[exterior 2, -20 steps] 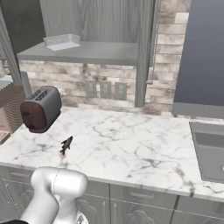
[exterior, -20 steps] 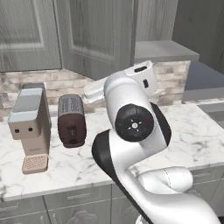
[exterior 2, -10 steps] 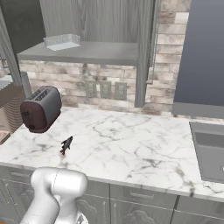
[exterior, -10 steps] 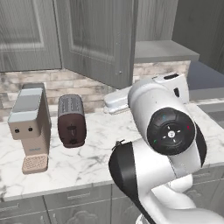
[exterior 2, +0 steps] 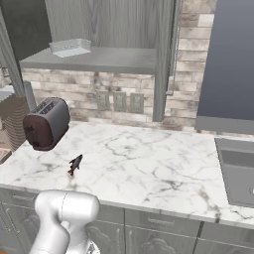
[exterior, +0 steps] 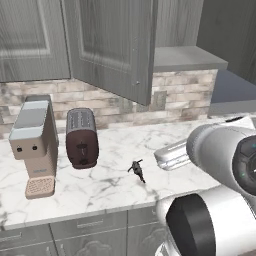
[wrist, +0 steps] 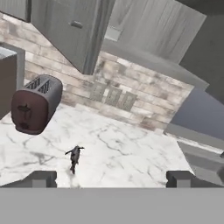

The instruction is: Retrieve the tupperware from the cabinet, then place the raw meat into the tupperware to avoid contamination.

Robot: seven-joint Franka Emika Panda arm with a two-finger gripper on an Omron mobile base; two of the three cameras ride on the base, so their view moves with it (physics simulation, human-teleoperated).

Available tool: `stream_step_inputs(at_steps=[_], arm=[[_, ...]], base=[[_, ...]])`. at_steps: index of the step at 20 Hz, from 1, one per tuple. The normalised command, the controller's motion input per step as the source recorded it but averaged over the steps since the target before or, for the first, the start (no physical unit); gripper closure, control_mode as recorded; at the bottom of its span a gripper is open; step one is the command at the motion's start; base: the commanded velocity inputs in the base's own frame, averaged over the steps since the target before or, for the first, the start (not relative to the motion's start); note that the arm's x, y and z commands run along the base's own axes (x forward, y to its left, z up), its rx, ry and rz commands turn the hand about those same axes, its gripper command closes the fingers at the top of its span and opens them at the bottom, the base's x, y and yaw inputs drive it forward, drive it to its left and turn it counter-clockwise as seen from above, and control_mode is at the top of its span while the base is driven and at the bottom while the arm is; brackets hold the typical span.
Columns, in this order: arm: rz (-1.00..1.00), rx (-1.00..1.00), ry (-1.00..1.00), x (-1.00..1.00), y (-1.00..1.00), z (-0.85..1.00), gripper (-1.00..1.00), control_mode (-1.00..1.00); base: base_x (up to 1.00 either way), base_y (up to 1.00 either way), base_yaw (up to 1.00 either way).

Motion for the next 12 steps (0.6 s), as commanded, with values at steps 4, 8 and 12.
stream_step_inputs(at_steps=[4, 8, 12], arm=[[0.00, 0.00, 0.18, -0.12, -0.59, -0.61, -1.00, -1.00], [0.00, 0.04, 0.03, 0.08, -0.55, -0.17, -1.00, -1.00], [0.01, 0.09, -0.02, 0.30, -0.45, 0.03, -1.00, -1.00]], base=[[0.00, 0.00, 0.00], [0.00, 0.00, 0.00], [0.00, 0.00, 0.00]])
